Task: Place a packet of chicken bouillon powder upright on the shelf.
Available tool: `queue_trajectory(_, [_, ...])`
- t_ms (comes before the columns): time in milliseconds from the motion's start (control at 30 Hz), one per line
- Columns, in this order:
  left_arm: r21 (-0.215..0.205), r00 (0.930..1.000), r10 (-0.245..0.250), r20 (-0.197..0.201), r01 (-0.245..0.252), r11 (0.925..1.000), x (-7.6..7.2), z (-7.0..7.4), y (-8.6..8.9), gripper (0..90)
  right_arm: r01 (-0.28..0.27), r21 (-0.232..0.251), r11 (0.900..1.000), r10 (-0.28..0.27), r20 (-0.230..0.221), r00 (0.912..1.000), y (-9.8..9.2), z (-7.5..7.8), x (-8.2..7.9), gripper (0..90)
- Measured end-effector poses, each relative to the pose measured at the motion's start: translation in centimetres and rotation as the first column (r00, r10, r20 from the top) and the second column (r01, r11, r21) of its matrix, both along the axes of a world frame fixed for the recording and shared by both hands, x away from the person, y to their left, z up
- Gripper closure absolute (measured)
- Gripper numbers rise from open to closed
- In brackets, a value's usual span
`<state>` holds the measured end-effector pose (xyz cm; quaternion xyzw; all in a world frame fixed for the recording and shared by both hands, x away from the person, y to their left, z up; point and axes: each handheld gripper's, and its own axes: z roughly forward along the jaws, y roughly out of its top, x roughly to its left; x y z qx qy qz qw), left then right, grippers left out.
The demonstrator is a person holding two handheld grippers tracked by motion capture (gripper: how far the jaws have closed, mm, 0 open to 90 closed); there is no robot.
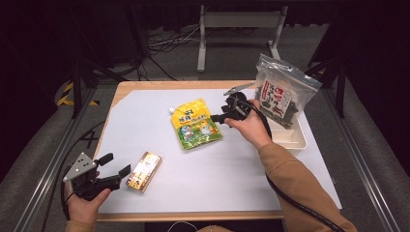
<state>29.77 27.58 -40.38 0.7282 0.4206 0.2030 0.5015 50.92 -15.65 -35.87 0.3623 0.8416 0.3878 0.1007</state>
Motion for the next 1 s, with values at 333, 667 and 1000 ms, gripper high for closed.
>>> queue_trajectory(333, [0.000, 1.0000, -0.004, -0.001, 0.004, 1.0000, 0.1, 0.0, -0.1, 19.8, 0.033, 0.007, 0.999, -0.032, -0.059, 0.9977, 0.6, -2.5, 1.0, 32.0])
queue_trajectory(667, [0.003, 1.0000, -0.007, -0.003, 0.007, 1.0000, 0.1, 0.0, -0.1, 19.8, 0.078, 0.017, 0.997, -0.075, -0.121, 0.9898, 1.5, -4.7, 1.8, 26.2])
queue_trajectory(1000, [0.005, 1.0000, -0.007, -0.002, 0.007, 1.0000, 0.0, -0.1, -0.1, 19.8, 0.083, -0.010, 0.997, -0.083, -0.140, 0.9866, 2.3, -6.3, 2.0, 24.1])
